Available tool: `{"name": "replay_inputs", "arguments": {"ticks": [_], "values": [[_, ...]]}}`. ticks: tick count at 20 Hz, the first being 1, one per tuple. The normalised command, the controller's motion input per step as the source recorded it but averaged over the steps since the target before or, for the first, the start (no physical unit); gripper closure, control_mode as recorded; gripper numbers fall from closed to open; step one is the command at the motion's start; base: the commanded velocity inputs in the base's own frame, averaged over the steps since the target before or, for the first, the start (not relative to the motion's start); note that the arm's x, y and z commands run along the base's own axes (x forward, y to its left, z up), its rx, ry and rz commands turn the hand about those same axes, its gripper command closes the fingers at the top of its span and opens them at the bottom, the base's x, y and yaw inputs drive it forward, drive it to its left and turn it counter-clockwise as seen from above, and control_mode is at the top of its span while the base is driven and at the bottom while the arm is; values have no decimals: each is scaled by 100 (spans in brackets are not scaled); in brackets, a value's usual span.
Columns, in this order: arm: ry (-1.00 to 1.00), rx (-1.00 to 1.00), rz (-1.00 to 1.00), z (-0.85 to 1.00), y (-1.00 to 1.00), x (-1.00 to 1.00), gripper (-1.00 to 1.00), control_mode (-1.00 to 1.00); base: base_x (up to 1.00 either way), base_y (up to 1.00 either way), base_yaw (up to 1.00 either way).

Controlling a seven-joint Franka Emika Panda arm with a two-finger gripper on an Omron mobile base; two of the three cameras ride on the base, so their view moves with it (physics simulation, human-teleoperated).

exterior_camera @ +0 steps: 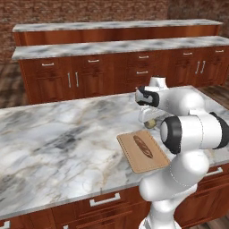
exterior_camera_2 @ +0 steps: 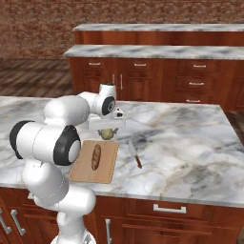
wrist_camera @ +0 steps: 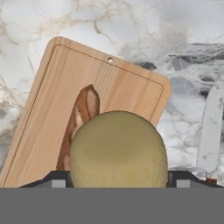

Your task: Retrieve the sausage and cheese from the fridge and place them on the cutting board on the counter.

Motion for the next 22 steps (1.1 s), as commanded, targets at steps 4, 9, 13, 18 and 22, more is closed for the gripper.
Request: {"name": "replay_inputs", "arguments": {"ticks": [4,9,13,18,22], "values": [[-16,0,0,-54,1,0,100,-100,0,0,0],[-18,0,0,-43,0,0,100,-100,0,0,0],[-13,0,0,-44,1,4,100,-100,0,0,0],[-7,0,0,-39,2,11,100,-100,0,0,0],[0,0,-1,-29,6,20,-100,-100,0,0,0]]}}
